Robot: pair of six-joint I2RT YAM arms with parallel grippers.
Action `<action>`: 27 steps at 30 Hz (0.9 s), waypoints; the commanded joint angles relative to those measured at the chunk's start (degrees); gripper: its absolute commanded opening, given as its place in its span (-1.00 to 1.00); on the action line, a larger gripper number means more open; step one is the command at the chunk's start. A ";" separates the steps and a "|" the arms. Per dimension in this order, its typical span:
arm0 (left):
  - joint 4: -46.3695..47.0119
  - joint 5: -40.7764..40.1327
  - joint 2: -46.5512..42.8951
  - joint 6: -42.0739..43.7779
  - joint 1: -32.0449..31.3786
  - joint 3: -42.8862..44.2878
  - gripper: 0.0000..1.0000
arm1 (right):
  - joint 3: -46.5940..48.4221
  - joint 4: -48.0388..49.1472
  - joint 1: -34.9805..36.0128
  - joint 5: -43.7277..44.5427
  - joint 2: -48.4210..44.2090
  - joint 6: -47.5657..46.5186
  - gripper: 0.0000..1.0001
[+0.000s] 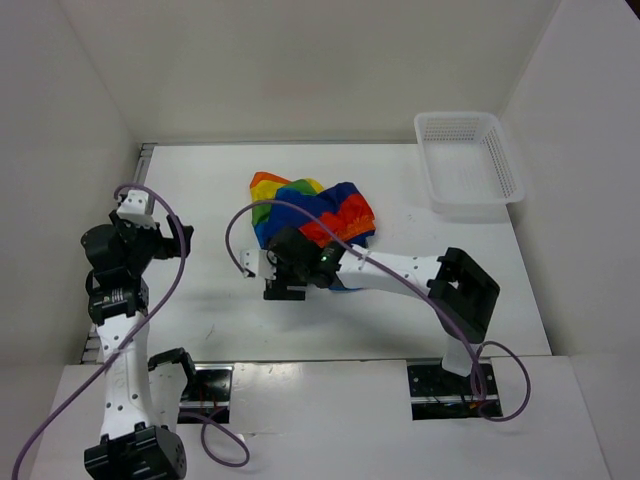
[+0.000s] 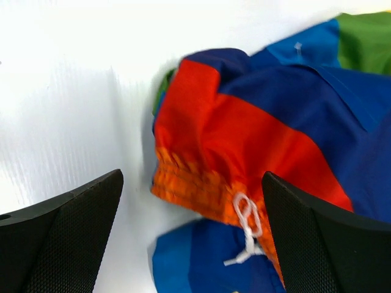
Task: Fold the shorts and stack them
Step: Move the shorts to the center of the board
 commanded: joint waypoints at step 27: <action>2.35 4.33 30.35 0.23 -18.84 7.65 1.00 | -16.91 -13.39 0.13 -8.33 -31.51 2.11 -1.00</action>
